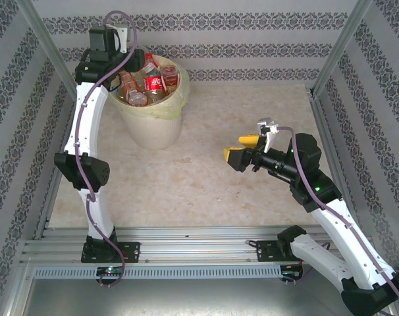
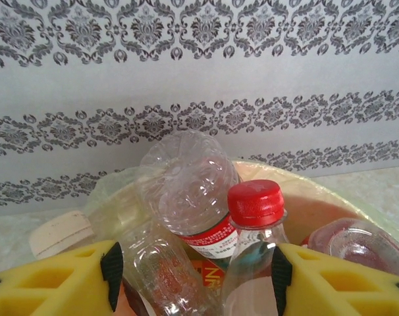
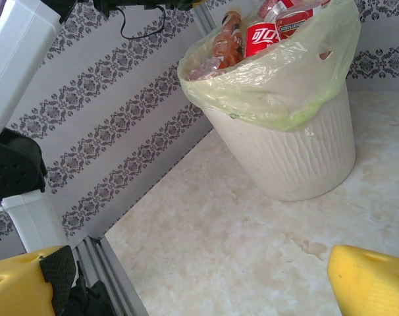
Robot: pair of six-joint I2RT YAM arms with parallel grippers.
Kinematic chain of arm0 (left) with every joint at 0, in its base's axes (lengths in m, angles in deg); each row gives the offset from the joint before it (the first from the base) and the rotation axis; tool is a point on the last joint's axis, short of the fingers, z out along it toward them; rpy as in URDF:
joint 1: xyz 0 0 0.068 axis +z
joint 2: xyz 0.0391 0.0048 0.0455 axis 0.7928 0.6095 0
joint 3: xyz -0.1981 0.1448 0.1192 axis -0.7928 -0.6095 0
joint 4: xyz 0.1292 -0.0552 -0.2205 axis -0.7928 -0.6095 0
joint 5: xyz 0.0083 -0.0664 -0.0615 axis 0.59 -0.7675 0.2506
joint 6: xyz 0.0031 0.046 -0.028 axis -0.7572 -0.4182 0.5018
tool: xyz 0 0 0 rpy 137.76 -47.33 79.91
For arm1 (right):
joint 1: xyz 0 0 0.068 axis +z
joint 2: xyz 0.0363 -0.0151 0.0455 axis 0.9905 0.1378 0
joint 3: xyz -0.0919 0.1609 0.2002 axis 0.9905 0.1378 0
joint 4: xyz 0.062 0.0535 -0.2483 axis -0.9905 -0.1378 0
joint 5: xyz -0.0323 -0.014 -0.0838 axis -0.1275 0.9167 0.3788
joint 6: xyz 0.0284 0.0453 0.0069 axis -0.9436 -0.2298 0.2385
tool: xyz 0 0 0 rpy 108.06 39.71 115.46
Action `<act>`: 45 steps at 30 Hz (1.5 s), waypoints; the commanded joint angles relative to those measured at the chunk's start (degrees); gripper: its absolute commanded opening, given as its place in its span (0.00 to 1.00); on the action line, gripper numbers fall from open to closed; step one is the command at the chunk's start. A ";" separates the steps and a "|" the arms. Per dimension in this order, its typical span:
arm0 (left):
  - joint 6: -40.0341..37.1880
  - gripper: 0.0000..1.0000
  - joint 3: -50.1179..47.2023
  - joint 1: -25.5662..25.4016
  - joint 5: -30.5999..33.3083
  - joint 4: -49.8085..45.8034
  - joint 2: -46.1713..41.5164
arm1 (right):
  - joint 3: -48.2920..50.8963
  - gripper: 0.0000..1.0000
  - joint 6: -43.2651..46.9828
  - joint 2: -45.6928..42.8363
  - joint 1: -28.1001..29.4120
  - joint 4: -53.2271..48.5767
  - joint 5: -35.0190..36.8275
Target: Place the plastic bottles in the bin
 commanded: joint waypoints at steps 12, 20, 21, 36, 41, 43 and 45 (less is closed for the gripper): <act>0.61 1.00 -35.53 -4.42 -3.41 15.90 -27.67 | -2.68 0.98 5.80 -0.16 0.56 -5.17 14.27; -0.50 1.00 -60.96 -12.54 8.31 25.28 -47.48 | -0.22 0.98 6.96 -2.24 0.19 -4.93 30.49; 0.02 1.00 -64.51 -13.16 9.31 26.69 -50.03 | 0.76 0.98 7.24 -2.71 0.09 -4.12 31.66; 5.86 1.00 -101.77 -13.52 22.58 42.42 -67.20 | 12.85 0.98 11.41 2.05 -2.13 7.39 43.79; 4.65 1.00 -109.97 -12.35 29.12 50.54 -64.43 | 15.51 0.98 14.95 7.81 -5.25 13.56 45.60; 4.56 1.00 -110.33 -11.08 29.51 51.40 -62.00 | 15.73 0.98 16.78 9.58 -6.98 14.69 46.19; 4.55 1.00 -110.18 -9.68 29.32 52.01 -59.74 | 16.16 0.98 19.31 11.13 -8.33 16.44 47.47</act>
